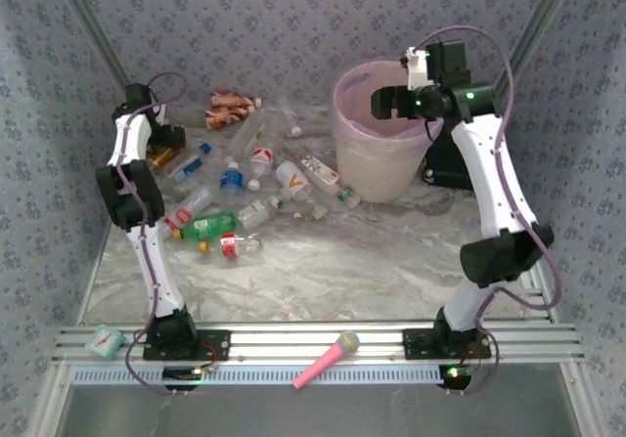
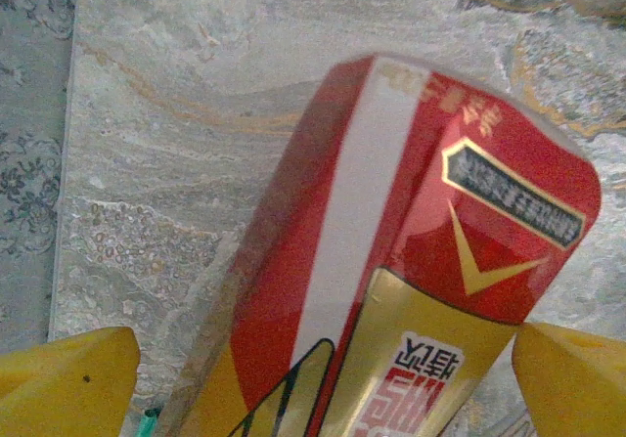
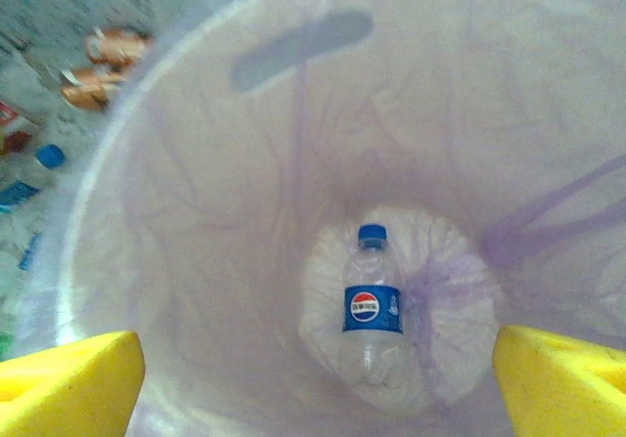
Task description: Put the plastic bottles in the bin
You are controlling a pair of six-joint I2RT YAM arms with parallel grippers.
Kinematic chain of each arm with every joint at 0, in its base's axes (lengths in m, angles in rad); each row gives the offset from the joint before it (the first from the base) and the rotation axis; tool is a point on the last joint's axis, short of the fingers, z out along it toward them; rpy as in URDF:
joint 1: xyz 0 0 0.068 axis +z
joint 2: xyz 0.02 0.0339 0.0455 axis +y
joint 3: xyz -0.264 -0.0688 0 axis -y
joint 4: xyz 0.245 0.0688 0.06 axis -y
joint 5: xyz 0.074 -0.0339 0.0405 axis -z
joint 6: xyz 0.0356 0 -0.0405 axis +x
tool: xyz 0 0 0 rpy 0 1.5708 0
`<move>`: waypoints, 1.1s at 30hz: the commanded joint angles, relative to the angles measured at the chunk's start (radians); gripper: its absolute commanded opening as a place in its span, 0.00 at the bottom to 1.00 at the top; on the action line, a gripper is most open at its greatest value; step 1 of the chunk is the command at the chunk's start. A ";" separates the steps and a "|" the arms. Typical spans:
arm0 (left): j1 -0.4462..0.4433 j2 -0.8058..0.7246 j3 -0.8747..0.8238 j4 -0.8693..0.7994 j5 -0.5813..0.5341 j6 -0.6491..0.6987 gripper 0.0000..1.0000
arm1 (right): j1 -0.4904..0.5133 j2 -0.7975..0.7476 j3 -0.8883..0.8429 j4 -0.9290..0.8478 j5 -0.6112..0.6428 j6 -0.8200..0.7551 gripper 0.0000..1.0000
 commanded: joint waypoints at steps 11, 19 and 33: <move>0.015 0.055 0.071 -0.076 -0.014 -0.001 0.70 | -0.005 -0.099 -0.087 0.065 -0.010 0.008 0.93; 0.016 -0.062 0.024 -0.049 -0.038 -0.003 0.56 | -0.004 -0.151 -0.115 0.055 -0.022 0.019 0.92; -0.110 -0.667 -0.361 0.154 0.432 -0.285 0.54 | 0.134 -0.290 -0.224 0.233 -0.213 0.138 0.91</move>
